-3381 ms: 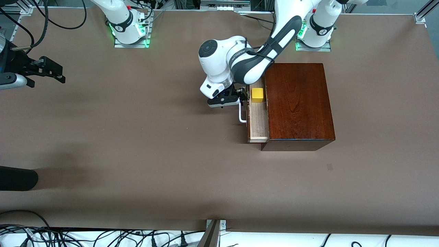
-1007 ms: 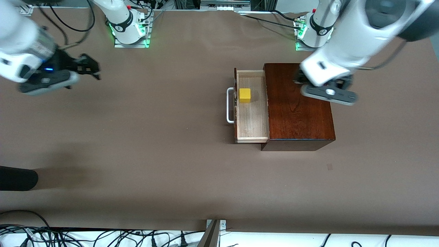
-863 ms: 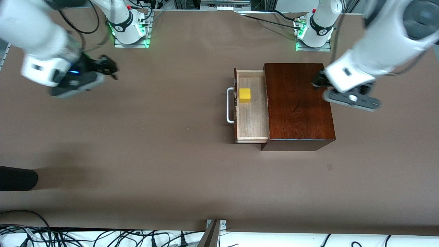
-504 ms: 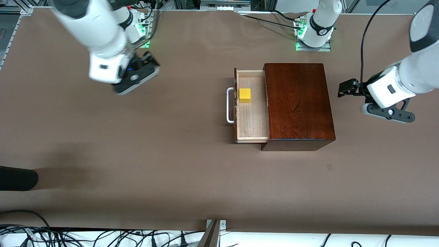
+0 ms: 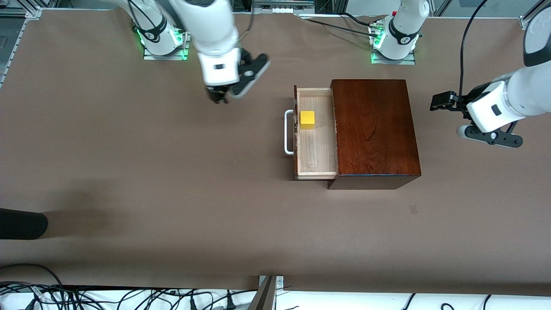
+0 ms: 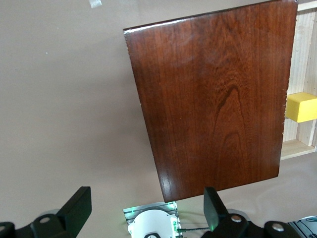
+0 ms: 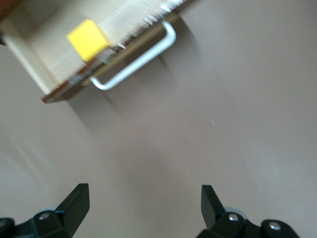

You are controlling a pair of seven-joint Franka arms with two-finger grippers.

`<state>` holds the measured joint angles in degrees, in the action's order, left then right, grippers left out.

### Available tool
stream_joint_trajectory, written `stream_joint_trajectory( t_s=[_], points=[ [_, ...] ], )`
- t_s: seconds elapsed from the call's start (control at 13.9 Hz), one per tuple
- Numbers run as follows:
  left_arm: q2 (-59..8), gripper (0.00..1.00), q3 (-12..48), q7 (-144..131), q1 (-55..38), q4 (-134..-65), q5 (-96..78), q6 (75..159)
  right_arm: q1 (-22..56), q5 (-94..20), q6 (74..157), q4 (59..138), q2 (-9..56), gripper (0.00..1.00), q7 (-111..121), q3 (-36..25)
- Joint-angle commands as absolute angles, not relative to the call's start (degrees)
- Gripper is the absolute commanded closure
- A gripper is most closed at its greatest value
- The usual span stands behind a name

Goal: Open drawer, take yellow block, close drawer
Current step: 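Move the right gripper over the yellow cube in the drawer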

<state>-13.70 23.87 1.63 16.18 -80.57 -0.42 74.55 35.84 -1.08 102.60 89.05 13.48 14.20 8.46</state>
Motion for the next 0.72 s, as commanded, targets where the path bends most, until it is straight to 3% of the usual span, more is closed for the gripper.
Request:
stream_joint_trajectory(
  t_s=[0.0, 0.07, 0.29, 0.5, 0.65],
  points=[
    [-7.7, 0.00, 17.7, 1.9, 9.7, -85.1, -0.3, 78.4, 39.0, -0.4, 105.0, 79.9, 21.7, 0.00, 24.5, 8.3],
    [-3.7, 0.00, 12.0, 2.0, 4.5, -90.2, -0.4, 84.1, 40.2, -0.4, 105.6, 77.3, 24.4, 0.00, 25.3, 8.3],
    [4.5, 0.00, 4.5, 1.8, 0.0, -103.9, -1.1, 99.8, 44.5, 0.6, 105.6, 70.6, 31.8, 0.00, 25.0, 8.2],
    [6.3, 0.00, 1.0, 1.7, -1.8, -105.7, -1.1, 100.1, 48.3, 6.3, 106.7, 66.8, 37.3, 0.00, 24.3, 8.1],
    [5.4, 0.00, 1.3, 1.7, -1.6, -103.5, -0.5, 95.0, 50.1, 8.3, 109.1, 64.6, 40.9, 0.00, 24.4, 8.0]
  ],
)
